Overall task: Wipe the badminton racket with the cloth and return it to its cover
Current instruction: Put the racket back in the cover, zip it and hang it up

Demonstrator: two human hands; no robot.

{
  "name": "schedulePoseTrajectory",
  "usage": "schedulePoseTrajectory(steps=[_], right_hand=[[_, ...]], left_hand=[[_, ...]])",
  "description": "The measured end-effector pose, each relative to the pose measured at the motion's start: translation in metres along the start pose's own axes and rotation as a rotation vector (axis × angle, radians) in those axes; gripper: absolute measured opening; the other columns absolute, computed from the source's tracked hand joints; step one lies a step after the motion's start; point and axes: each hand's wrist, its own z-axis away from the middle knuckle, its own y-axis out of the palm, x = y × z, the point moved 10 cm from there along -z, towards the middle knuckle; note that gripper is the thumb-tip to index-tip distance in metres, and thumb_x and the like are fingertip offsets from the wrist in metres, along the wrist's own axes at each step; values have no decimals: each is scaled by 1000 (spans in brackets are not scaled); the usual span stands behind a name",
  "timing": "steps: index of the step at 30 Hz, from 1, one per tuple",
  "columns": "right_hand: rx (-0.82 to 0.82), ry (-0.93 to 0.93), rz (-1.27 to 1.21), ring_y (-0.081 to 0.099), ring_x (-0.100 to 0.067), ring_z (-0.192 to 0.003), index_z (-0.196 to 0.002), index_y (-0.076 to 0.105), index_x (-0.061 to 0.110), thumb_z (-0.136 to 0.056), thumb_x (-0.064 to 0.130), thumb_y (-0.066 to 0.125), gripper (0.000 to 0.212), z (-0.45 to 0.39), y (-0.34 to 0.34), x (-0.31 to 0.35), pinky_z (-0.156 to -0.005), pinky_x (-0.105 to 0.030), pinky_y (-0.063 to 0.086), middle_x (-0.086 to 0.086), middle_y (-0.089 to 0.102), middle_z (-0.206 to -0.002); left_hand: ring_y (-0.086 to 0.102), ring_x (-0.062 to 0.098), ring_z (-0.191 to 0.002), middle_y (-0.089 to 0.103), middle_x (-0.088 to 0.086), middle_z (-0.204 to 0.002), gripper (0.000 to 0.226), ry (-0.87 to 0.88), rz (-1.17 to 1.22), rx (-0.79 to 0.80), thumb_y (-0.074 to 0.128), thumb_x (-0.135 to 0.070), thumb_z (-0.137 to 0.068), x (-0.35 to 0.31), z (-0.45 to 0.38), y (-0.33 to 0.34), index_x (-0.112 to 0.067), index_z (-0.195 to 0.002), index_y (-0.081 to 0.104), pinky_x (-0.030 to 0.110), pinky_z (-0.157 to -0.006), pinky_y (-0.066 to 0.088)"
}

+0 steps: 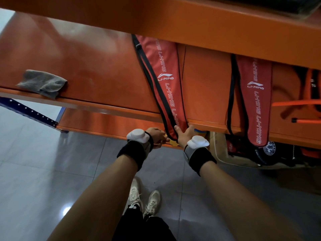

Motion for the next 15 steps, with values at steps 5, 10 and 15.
schedulePoseTrajectory(steps=[5, 10, 15], right_hand=[[7, -37, -11, 55, -34, -124, -141, 31, 12, -85, 60, 55, 77, -2, -9, -6, -106, -49, 42, -13, 54, -139], [6, -58, -69, 56, -34, -122, -141, 36, 13, -87, 51, 60, 71, -1, -21, -18, -104, -48, 44, -12, 57, -136], [-5, -70, -63, 60, -31, -115, -133, 46, 11, -88, 45, 64, 59, 5, -41, -37, -98, -40, 46, -9, 63, -126]], left_hand=[[59, 10, -46, 61, 10, -72, 28, 37, 29, -49, 43, 10, -94, -22, -7, -9, -8, -78, 57, 19, -44, 43], [57, 15, -55, 60, 15, -70, 27, 87, 57, -103, 44, 14, -92, -42, -15, -8, -1, -77, 60, 17, -41, 45], [61, 16, -57, 61, 14, -71, 30, 113, 67, -138, 43, 13, -93, -53, -23, -4, -1, -72, 59, 17, -40, 48]])
